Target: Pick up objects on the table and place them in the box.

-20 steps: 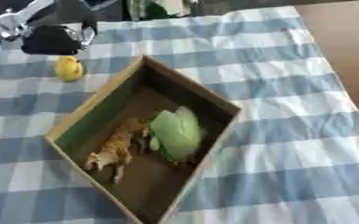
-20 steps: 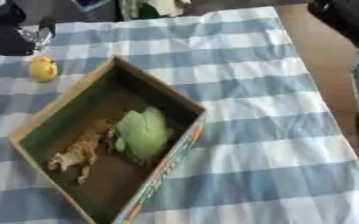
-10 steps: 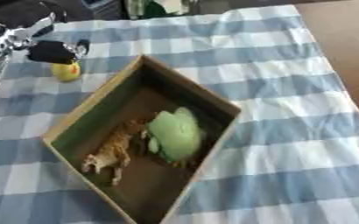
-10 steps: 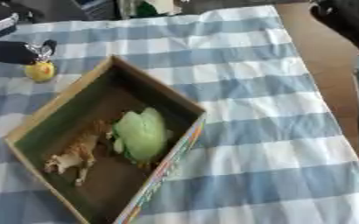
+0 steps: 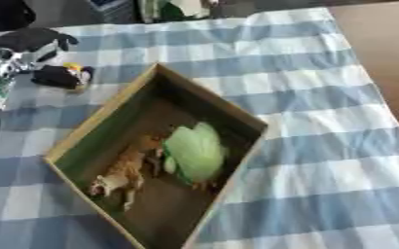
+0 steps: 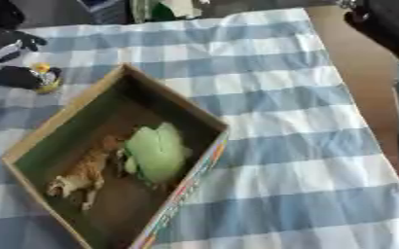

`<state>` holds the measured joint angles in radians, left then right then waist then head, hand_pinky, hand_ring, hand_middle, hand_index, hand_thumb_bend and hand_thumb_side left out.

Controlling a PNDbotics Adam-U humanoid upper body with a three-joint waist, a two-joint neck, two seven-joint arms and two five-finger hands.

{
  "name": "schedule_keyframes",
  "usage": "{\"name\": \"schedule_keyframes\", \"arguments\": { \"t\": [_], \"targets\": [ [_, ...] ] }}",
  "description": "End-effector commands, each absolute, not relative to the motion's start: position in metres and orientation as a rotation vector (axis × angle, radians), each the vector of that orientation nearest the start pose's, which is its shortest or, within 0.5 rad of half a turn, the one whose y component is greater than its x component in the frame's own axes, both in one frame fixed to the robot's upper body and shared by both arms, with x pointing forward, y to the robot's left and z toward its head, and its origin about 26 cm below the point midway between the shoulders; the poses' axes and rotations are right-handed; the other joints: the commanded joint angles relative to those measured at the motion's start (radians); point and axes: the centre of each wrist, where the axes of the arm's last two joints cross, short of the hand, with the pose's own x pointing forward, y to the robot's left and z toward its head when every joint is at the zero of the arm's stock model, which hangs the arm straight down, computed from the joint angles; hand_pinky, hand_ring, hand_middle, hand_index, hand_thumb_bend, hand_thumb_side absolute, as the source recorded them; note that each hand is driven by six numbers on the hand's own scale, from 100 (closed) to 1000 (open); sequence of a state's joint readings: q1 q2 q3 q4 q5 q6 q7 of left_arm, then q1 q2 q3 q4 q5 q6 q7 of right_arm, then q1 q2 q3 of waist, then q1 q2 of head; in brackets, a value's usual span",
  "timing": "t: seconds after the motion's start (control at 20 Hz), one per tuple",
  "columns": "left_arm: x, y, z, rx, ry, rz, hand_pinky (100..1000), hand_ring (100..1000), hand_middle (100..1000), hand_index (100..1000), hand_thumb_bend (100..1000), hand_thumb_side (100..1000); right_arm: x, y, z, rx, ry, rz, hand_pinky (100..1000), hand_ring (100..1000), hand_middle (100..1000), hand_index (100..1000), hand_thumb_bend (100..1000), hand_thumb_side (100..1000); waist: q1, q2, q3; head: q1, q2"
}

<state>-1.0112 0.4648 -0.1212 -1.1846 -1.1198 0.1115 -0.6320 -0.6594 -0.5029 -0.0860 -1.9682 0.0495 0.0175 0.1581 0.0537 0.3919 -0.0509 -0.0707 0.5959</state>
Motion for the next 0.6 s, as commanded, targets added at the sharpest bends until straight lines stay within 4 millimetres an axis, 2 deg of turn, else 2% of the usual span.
{"name": "schedule_keyframes", "arguments": {
  "t": [0.05,0.6],
  "targets": [
    [0.456,0.255,0.304,1.193,-1.196,-1.363,756,914,834,971,282,719,0.306,-0.272,0.335,0.52,3.438,-0.969,816,788,587,803,120,565,-0.003,-0.02,0.0,0.003,-0.014],
    [0.464,0.262,0.293,1.225,-1.129,-1.329,756,914,832,971,264,731,0.306,-0.273,0.335,0.518,3.438,-0.967,817,789,585,803,120,563,-0.004,-0.011,-0.004,0.005,-0.023]
  ]
}}
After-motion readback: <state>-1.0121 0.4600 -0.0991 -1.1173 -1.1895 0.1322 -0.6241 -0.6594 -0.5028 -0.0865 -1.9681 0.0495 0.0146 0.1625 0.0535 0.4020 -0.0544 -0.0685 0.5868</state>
